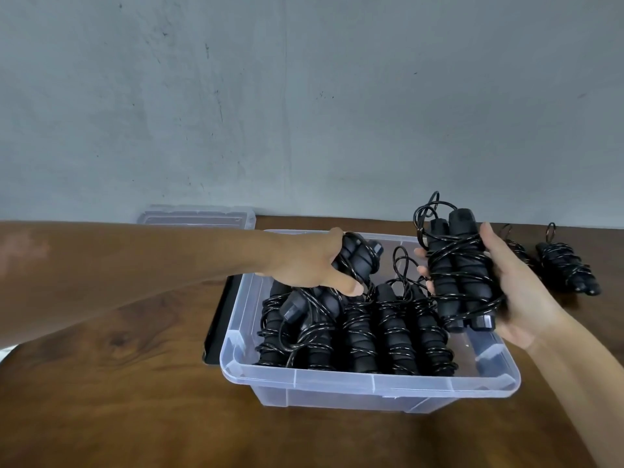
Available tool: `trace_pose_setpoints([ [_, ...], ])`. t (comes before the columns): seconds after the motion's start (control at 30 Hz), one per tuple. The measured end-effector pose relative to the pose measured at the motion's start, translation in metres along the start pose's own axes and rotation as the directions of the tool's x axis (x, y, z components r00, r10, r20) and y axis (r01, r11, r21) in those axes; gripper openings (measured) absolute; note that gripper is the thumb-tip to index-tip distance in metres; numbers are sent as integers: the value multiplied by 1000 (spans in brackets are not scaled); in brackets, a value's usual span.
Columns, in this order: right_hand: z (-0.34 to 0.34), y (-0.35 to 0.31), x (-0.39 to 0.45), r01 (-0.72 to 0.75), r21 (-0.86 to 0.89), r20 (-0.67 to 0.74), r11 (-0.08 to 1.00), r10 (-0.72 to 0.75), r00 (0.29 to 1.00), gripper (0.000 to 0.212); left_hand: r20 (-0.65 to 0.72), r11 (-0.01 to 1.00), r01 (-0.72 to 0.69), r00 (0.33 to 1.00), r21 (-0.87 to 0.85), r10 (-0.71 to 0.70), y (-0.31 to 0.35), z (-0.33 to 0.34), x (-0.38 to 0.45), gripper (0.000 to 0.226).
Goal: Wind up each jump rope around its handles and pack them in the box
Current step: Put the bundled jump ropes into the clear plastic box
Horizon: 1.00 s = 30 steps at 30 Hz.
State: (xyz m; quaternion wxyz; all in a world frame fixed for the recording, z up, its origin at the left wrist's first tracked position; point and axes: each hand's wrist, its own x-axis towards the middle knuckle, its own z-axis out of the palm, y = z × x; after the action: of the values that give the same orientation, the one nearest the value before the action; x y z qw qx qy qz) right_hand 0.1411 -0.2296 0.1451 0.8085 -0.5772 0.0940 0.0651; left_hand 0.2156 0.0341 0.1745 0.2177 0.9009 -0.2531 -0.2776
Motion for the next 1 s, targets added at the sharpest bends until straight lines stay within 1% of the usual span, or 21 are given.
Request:
trace_pose_setpoints([
  [0.1, 1, 0, -1, -5, -10, -9, 1000, 5, 1000, 60, -39, 1000, -16, 999, -24, 15, -3, 5, 4, 62],
  [0.27, 0, 1, 1, 8, -22, -14, 1000, -8, 1000, 63, -85, 998, -47, 995, -40, 43, -3, 15, 10, 62],
  [0.4, -2, 3, 3, 7, -24, -9, 1000, -7, 1000, 63, -119, 996, -83, 990, -13, 81, -5, 18, 6, 62],
  [0.47, -3, 3, 3, 7, -33, -7, 999, -7, 1000, 64, -79, 993, -109, 991, 34, 111, -6, 18, 4, 65],
  [0.53, -3, 3, 3, 7, -45, -6, 999, -8, 1000, 65, -12, 990, -112, 994, 86, 113, -5, 15, 0, 70],
  [0.63, -3, 3, 4, 4, -65, -8, 998, -5, 1000, 66, 140, 978, -84, 988, 189, 57, -2, 12, -5, 70],
  [0.67, -4, 4, 5, 4, -76, -9, 997, -4, 1000, 66, 170, 970, -84, 984, 227, 46, -1, 14, -6, 68],
  [0.77, -3, 5, 6, 4, -121, -16, 993, -6, 1000, 66, 178, 967, -81, 983, 243, 38, -1, 18, -10, 63],
  [0.87, -4, 8, 6, 1, -171, -37, 985, -8, 999, 67, 217, 958, -36, 976, 286, -28, -2, 16, -11, 62],
  [0.93, -3, 8, 6, -7, -191, -52, 982, -3, 999, 67, 233, 948, -3, 970, 318, -75, -2, 14, -12, 65],
  [1.0, -1, 7, 6, -9, -197, -62, 980, -3, 998, 65, 246, 938, -2, 965, 346, -88, 1, 14, -12, 74],
])
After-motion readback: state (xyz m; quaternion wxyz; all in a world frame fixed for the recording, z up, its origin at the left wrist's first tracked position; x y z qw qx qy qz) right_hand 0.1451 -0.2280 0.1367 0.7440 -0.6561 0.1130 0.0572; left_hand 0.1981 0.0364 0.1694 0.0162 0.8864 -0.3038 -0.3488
